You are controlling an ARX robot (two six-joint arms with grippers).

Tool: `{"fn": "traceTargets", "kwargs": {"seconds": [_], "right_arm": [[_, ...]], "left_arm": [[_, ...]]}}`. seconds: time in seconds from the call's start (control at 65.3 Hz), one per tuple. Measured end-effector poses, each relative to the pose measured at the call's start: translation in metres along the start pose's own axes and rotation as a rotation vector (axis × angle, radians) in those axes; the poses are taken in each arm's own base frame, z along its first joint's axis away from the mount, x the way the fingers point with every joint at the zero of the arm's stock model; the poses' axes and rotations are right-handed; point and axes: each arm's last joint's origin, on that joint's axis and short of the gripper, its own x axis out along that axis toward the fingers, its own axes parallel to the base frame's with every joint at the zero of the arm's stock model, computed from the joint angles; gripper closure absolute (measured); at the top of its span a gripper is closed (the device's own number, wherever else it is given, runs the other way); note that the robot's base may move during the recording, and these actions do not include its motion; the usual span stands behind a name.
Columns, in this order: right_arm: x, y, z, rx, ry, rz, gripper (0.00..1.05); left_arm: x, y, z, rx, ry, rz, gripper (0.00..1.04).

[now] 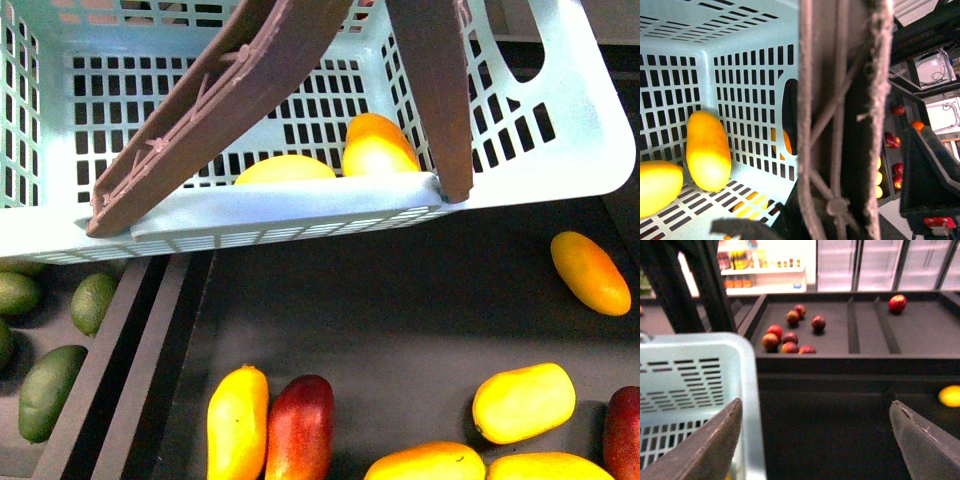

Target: Pick lemon and mango into basket

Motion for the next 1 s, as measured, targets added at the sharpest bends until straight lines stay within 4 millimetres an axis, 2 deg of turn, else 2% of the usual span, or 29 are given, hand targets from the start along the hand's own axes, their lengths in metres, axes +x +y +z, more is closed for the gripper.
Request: {"fn": "traceTargets", "kwargs": {"seconds": [0.153,0.245,0.444,0.827,0.996], "right_arm": [[-0.026,-0.021,-0.025,-0.018,-0.009,-0.009,0.48],[-0.042,-0.033,-0.043,-0.031,0.009,-0.009,0.69],[-0.063,-0.045,-0.057,-0.032,0.003,-0.012,1.03],[-0.093,-0.066,-0.078,-0.034,0.005,-0.017,1.03],[-0.103,-0.067,-0.082,-0.034,0.003,-0.016,1.03]], "left_arm": [[0.0,0.0,0.0,-0.001,0.0,0.0,1.0],[0.0,0.0,0.0,-0.002,0.006,-0.006,1.0],[0.0,0.0,0.0,-0.003,0.005,-0.006,1.0],[0.0,0.0,0.0,-0.002,0.003,-0.003,1.0],[0.0,0.0,0.0,-0.002,0.004,-0.004,1.0]]}}
